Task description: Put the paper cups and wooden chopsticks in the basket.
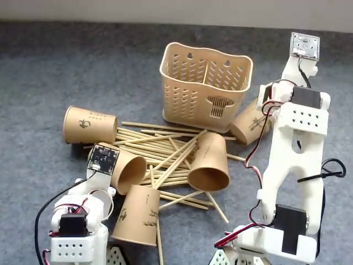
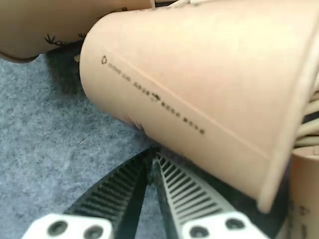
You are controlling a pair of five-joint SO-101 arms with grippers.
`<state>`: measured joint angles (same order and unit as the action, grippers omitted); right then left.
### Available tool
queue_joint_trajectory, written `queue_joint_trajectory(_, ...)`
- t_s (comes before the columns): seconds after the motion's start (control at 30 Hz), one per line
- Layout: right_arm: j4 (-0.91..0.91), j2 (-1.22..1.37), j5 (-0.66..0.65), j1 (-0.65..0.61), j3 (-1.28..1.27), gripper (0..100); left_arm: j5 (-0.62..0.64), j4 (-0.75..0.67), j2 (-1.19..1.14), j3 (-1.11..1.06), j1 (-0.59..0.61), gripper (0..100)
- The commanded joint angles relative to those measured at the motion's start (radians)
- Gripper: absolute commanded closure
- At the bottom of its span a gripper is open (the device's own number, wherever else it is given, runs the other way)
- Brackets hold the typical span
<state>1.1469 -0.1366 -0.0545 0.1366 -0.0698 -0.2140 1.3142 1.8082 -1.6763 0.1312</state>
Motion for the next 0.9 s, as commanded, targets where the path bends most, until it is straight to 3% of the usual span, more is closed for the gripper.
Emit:
queue_joint_trajectory(0.0, -0.074, 0.002, -0.011, 0.012, 0.013, 89.2, -0.002, 0.005, 0.012, -0.019, 0.008, 99)
queue_joint_trajectory(0.4, -0.073, 0.298, -0.009, 0.013, 0.240, 89.2, -0.002, 0.005, 0.012, -0.019, 0.008, 99)
queue_joint_trajectory(0.87, -0.136, 0.320, -0.009, 0.036, 0.255, 89.2, -0.002, 0.005, 0.012, -0.019, 0.008, 99)
